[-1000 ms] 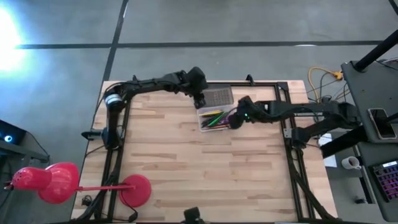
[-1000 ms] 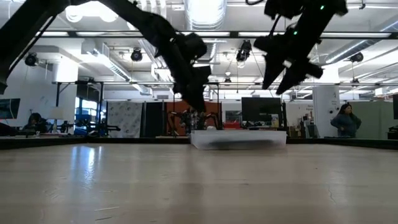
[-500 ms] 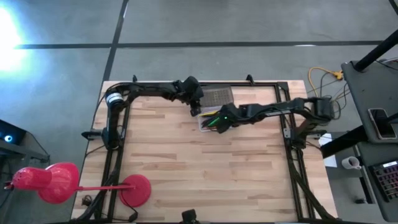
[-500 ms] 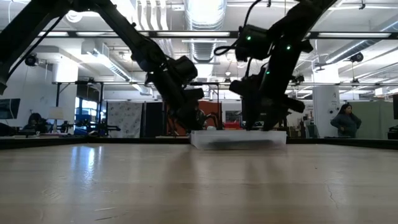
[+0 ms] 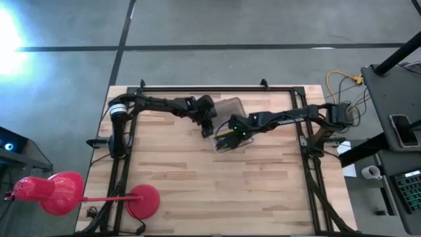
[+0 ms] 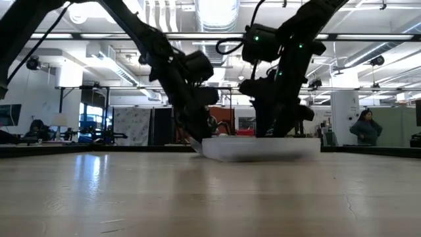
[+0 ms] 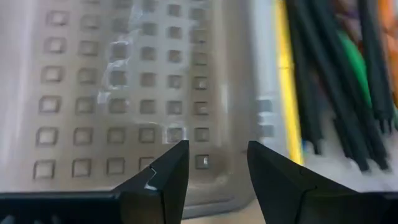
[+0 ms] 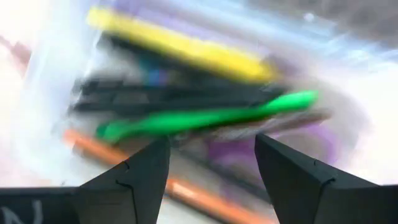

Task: Pick & place school supplies into a supply box
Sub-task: Close the gray supply box

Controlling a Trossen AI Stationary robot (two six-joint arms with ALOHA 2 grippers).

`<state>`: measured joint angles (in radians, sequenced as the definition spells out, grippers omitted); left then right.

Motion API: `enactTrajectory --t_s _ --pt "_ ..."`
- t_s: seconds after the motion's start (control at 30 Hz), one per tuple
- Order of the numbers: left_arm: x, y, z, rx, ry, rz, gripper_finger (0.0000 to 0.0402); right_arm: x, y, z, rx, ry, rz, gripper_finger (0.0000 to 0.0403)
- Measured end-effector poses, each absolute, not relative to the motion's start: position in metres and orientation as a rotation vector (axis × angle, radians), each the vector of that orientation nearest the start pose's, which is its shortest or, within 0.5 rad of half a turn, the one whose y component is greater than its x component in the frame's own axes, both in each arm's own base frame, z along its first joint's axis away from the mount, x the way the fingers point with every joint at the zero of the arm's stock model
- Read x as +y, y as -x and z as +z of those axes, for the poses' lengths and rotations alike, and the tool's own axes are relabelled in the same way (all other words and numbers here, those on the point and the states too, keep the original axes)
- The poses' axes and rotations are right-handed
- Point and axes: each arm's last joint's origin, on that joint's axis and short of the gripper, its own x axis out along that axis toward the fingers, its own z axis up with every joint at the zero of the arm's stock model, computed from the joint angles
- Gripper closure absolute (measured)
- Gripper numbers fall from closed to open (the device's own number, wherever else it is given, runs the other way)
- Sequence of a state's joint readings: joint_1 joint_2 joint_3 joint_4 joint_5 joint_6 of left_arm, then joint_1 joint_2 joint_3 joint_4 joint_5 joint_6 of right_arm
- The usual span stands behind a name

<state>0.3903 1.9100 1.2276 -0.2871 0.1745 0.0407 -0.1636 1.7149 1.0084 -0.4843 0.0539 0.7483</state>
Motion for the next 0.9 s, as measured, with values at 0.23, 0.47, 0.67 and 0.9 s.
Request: enactTrajectory --t_s 0.23,0.47,0.67,0.9 --pt "0.094 -0.368 0.187 0.943 0.251 0.129 0.0254 -0.047 -0.293 0.192 1.037 -0.569 -0.764 0.0177" --pt "0.102 -0.354 0.239 0.792 0.068 0.352 0.0254 -0.025 -0.240 0.226 1.050 -0.713 -0.856 0.0178" --pt "0.192 -0.326 0.245 0.687 0.090 0.545 0.0254 0.007 -0.216 0.213 1.044 -0.930 -0.797 0.0180" --pt "0.272 -0.313 0.222 0.669 0.312 0.549 0.0254 0.019 -0.229 0.184 0.964 -1.054 -0.784 0.0180"
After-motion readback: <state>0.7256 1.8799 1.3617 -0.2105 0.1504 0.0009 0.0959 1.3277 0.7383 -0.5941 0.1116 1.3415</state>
